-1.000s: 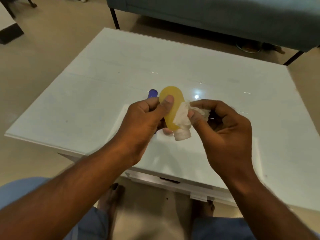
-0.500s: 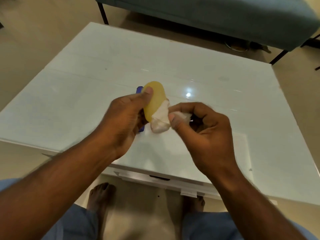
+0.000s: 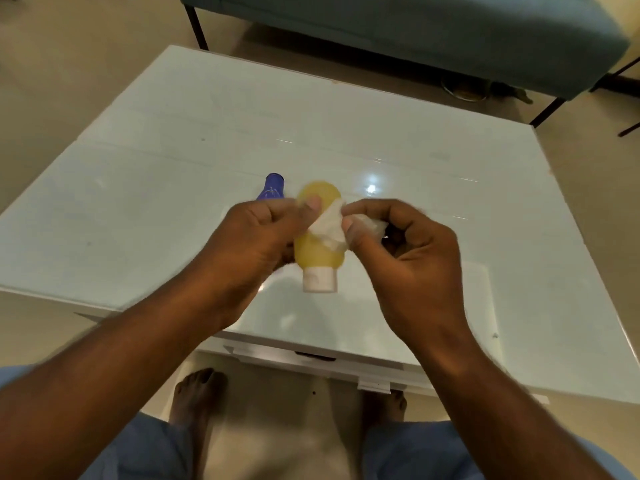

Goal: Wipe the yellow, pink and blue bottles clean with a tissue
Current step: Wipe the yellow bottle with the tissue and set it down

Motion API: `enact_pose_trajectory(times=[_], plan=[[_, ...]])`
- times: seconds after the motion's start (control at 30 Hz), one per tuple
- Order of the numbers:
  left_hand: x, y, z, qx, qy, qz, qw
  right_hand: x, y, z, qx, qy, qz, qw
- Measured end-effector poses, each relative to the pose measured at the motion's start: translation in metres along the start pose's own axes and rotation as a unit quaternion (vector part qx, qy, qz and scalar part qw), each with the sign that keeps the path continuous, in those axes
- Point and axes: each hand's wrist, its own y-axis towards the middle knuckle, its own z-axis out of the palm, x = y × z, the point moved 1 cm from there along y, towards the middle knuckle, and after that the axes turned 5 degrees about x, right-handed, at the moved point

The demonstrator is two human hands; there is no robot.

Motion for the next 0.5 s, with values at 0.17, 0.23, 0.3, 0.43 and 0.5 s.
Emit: enact_pose_trajectory(times=[0.17, 0.23, 0.3, 0.43, 0.5], plan=[[0.002, -0.001, 0.004, -0.006, 0.067, 0.042, 0.997, -0.001, -0.001, 0.002, 0.002, -0.019, -0.021, 1.0], [0.0, 0.004, -0.003, -0.068, 0.029, 0.022, 0.997, -0.002, -0.006, 0.007, 0.027, -0.028, -0.019, 0.999], [0.001, 0.005, -0.004, -0.085, 0.017, 0.013, 0.996, -0.002, -0.005, 0.009, 0.03, -0.023, -0.012, 0.999], [-0.002, 0.006, -0.001, -0.113, -0.116, 0.01, 0.987, 0.004, -0.001, 0.007, 0.026, 0.008, 0.002, 1.0], [-0.01, 0.009, -0.009, -0.172, -0.252, 0.009, 0.952, 0.007, -0.003, 0.008, 0.026, 0.011, -0.009, 1.0]])
